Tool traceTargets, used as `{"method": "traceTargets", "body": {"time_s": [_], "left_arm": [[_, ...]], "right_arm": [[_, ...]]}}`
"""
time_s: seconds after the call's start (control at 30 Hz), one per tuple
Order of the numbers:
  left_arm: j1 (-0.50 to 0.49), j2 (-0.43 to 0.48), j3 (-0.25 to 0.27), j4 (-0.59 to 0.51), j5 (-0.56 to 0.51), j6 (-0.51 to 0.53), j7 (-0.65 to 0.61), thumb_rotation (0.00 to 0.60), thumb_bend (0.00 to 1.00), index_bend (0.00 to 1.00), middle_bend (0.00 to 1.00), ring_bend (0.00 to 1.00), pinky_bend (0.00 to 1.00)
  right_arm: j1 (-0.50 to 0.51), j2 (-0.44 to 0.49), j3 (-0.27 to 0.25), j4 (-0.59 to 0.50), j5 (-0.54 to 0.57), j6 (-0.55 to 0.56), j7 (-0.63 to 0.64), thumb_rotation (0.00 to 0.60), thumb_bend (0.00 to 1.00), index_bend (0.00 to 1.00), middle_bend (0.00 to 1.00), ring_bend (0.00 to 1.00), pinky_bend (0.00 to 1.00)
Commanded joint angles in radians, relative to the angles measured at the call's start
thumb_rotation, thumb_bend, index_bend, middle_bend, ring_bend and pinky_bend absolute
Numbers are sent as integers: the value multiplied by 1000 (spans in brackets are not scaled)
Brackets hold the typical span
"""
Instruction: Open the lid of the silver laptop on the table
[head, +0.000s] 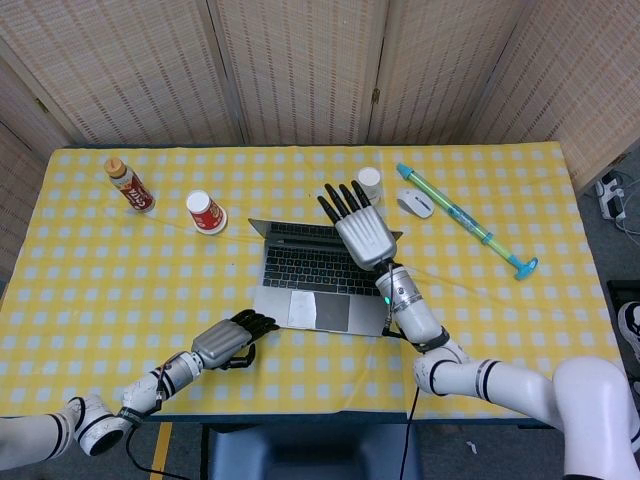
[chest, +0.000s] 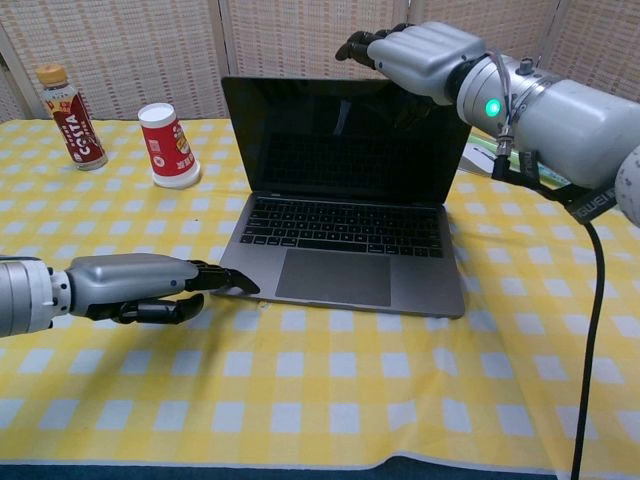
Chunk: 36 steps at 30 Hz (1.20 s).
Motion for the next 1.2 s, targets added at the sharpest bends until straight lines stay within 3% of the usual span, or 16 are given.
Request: {"method": "traceTargets", "body": {"time_s": [0.03, 0.73, 1.2], "left_arm": [[-1, -1, 0, 1, -1, -1, 3, 0, 827, 45, 89, 0, 0], [0, 0, 0, 1, -6, 5, 12, 0, 827, 46, 89, 1, 0], [1, 3, -2, -6, -13, 5, 27, 0, 828, 45, 89, 1, 0]], "right_arm": [[15, -5, 11, 30, 20, -11, 8, 600, 654, 0, 0, 0, 0], [94, -46, 60, 250, 160, -78, 11, 600, 654, 0, 0, 0, 0], [118, -48, 65, 302, 219, -80, -14, 600, 653, 0, 0, 0, 0]]}}
